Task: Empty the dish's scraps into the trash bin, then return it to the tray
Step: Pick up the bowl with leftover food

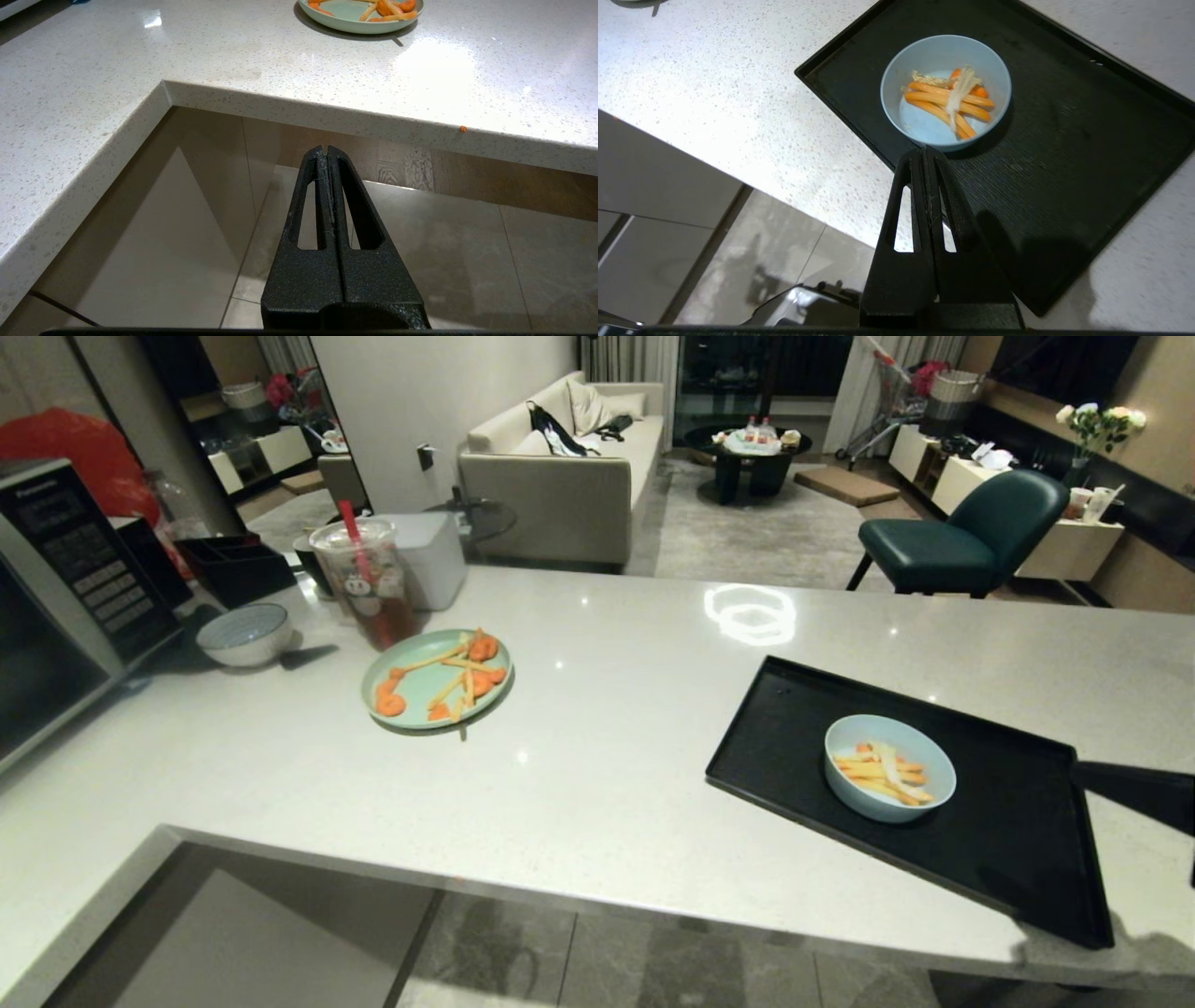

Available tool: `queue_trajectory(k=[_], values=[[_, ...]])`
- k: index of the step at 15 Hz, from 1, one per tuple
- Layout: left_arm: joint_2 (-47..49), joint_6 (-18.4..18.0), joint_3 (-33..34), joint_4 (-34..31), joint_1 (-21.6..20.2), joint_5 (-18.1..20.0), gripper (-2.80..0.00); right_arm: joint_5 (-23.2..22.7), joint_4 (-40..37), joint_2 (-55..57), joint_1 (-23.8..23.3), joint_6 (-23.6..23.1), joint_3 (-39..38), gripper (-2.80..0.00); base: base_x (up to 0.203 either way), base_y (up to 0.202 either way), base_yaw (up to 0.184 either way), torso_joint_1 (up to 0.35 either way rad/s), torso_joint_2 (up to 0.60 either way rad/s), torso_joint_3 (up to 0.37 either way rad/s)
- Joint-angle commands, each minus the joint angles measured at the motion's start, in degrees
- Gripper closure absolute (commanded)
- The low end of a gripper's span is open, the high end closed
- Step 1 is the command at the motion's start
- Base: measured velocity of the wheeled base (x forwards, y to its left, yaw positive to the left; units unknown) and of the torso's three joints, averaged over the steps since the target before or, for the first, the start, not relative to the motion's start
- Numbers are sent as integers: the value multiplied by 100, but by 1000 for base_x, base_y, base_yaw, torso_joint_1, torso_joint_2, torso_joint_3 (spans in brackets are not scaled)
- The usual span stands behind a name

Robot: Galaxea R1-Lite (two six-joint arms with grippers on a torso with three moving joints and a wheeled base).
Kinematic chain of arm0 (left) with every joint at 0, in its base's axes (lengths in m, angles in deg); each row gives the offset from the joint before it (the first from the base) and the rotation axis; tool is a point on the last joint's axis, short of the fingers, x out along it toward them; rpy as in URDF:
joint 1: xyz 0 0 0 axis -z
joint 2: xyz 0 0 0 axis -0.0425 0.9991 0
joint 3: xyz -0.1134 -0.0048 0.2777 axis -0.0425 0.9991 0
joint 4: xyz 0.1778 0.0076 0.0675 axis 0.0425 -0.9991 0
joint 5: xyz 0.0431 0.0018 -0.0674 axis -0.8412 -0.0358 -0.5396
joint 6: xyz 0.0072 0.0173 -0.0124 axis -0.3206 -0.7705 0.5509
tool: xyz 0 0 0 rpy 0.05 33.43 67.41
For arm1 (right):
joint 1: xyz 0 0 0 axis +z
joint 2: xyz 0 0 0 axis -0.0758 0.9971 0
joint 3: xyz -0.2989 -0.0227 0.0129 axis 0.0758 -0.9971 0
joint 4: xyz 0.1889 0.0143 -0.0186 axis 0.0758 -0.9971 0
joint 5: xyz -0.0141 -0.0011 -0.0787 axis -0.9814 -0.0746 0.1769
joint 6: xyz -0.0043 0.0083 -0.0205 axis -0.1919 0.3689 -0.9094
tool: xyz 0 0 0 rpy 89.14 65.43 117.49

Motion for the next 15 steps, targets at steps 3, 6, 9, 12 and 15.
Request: queue_trajectory(k=[3,6,9,12,15], values=[[6,3,0,2,-5,-3,0,1140,-929,1662,1025,1113,1441,0,0,0,0,0,0,0],[6,3,0,2,-5,-3,0,1399,-2124,2416,1161,1938,2655,0,0,0,0,0,0,0],[6,3,0,2,-2,-3,0,1541,-3426,2929,1184,2713,3519,-280,0,0,0,0,0,0],[6,3,0,2,4,-3,0,1591,-3540,3062,1100,2789,3501,-280,0,0,0,0,0,0],[6,-3,0,2,-5,-3,0,1597,-3502,3157,855,2774,3547,-280,0,0,0,0,0,0]])
